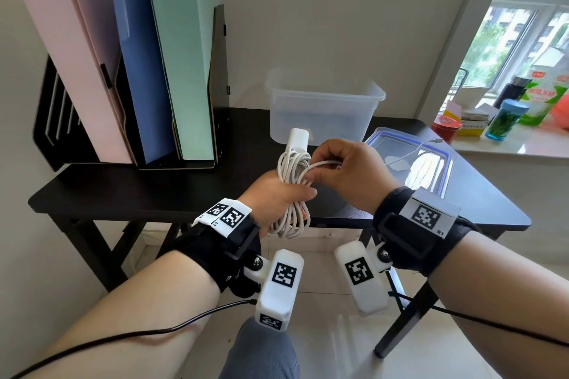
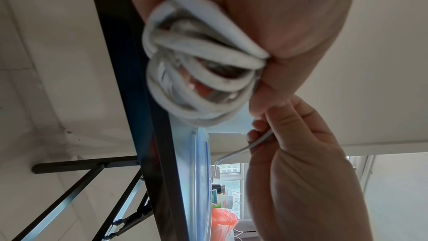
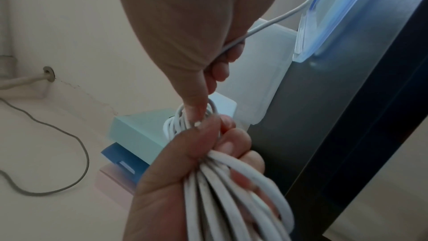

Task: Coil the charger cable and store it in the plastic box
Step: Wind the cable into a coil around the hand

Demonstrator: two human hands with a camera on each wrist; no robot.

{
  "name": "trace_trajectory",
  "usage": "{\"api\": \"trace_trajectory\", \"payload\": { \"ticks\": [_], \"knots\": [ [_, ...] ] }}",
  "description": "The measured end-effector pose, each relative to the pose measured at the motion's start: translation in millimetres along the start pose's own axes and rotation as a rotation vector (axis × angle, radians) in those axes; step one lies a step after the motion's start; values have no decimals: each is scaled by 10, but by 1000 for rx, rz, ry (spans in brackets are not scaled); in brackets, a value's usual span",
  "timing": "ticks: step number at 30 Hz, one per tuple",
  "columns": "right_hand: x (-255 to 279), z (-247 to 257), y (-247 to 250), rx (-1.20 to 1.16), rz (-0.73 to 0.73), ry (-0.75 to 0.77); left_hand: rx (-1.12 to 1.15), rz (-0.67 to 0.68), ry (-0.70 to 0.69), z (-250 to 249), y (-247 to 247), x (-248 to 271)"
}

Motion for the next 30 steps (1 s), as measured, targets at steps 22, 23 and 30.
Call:
{"api": "trace_trajectory", "payload": {
  "ticks": [22, 23, 30],
  "knots": [
    [-2, -268, 221, -192, -132, -115, 357, -137, 44, 64, 101, 7],
    [2, -285, 202, -202, -135, -129, 365, -140, 48, 73, 102, 7],
    [57, -343, 120, -197, -160, -211, 457, -117, 44, 72, 36, -2]
  ]
}}
Point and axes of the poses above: each hand's wrist, its own x-axis away from the middle knuckle, its own y-axis out of the back of the hand, z = x × y, the point moved 9 cm from there along -x, towards the middle knuckle, and after that the axes turned 5 degrees about -y, right-handed, at the moved point
